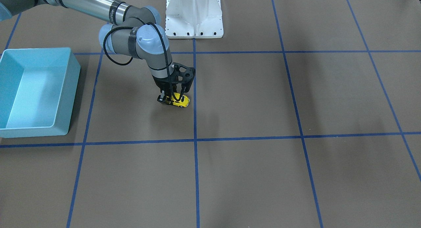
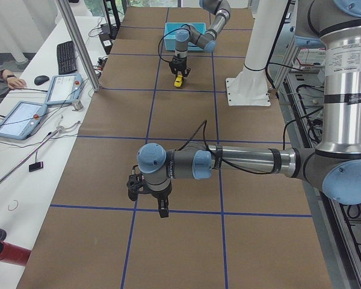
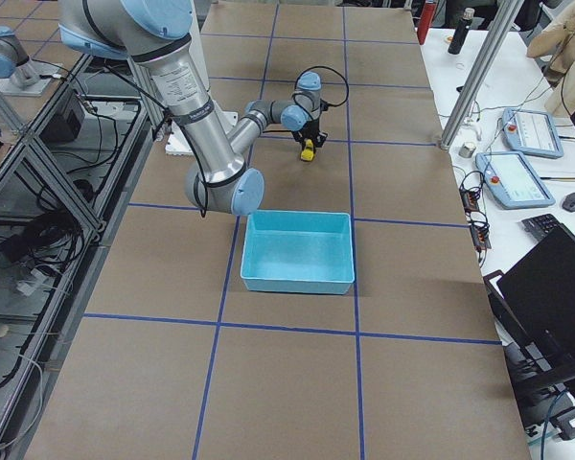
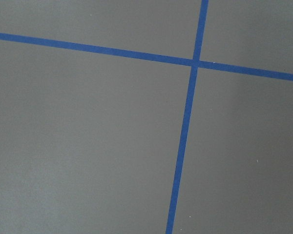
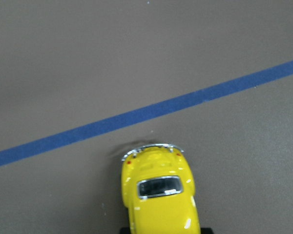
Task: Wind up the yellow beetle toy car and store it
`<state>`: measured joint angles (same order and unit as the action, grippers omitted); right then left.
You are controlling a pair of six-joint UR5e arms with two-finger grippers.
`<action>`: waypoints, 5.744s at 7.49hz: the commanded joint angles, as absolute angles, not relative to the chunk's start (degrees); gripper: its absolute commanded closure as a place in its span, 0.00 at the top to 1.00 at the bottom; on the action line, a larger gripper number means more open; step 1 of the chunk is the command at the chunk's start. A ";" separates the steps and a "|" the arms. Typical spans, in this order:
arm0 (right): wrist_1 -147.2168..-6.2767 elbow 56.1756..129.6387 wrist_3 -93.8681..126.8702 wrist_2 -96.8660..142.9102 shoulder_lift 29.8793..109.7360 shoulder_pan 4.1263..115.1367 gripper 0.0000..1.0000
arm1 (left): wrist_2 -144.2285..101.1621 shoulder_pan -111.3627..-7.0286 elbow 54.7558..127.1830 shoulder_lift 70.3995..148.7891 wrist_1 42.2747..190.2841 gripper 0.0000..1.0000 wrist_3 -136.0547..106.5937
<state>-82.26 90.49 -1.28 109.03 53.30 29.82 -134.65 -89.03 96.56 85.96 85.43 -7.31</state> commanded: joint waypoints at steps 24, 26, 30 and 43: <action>-72.02 102.49 -38.85 141.69 105.64 88.24 1.00 | -134.74 -88.77 96.07 86.84 85.52 1.00 -7.47; -100.05 101.87 -35.63 139.68 97.44 97.71 1.00 | -134.82 -88.77 95.80 86.31 85.95 1.00 -7.64; -109.43 98.47 -8.13 134.90 90.97 98.17 1.00 | -135.26 -88.68 93.16 87.10 86.04 1.00 -7.38; -80.24 87.35 8.70 131.82 92.11 97.47 1.00 | -135.26 -88.68 90.70 87.19 88.24 1.00 -7.12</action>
